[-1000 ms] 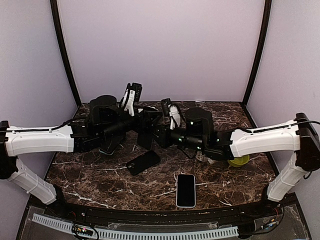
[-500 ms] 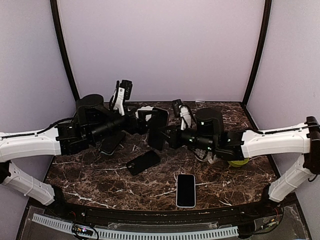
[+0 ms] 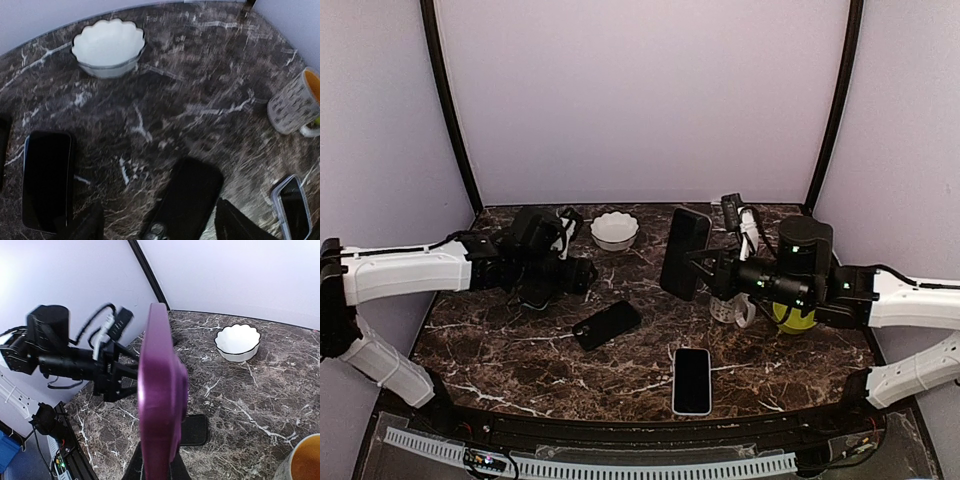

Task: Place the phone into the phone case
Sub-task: Move the phone case to the center of the board.

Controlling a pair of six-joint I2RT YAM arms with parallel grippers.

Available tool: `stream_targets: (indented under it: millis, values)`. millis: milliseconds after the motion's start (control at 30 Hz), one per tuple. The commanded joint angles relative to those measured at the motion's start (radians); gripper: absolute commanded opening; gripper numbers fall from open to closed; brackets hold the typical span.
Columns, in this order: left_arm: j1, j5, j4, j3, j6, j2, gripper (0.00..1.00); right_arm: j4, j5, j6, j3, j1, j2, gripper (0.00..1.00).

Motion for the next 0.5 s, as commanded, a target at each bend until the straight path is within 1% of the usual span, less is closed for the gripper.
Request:
stream_targets:
  millis: [0,33,133,200,300,367,467]
  values:
    - [0.015,0.047,-0.192,0.02,0.013,0.12,0.68,0.027,0.038,-0.002,-0.028,-0.004,-0.05,0.0]
    - [0.02,0.041,-0.201,0.023,0.028,0.174,0.61,0.028,0.039,0.003,-0.035,-0.003,-0.051,0.0]
    - [0.035,0.045,-0.23,0.051,0.047,0.293,0.52,0.041,0.024,0.02,-0.057,-0.003,-0.048,0.0]
    - [0.037,0.077,-0.235,0.072,0.057,0.342,0.49,0.047,0.012,0.027,-0.061,-0.003,-0.043,0.0]
    - [0.038,0.142,-0.224,0.081,0.06,0.375,0.48,0.036,0.009,0.033,-0.062,-0.003,-0.04,0.0]
    - [0.038,0.182,-0.202,0.068,0.063,0.377,0.5,0.034,0.007,0.034,-0.065,-0.003,-0.043,0.0]
    - [0.038,0.205,-0.194,0.053,0.078,0.372,0.51,0.035,0.01,0.035,-0.073,-0.004,-0.05,0.0]
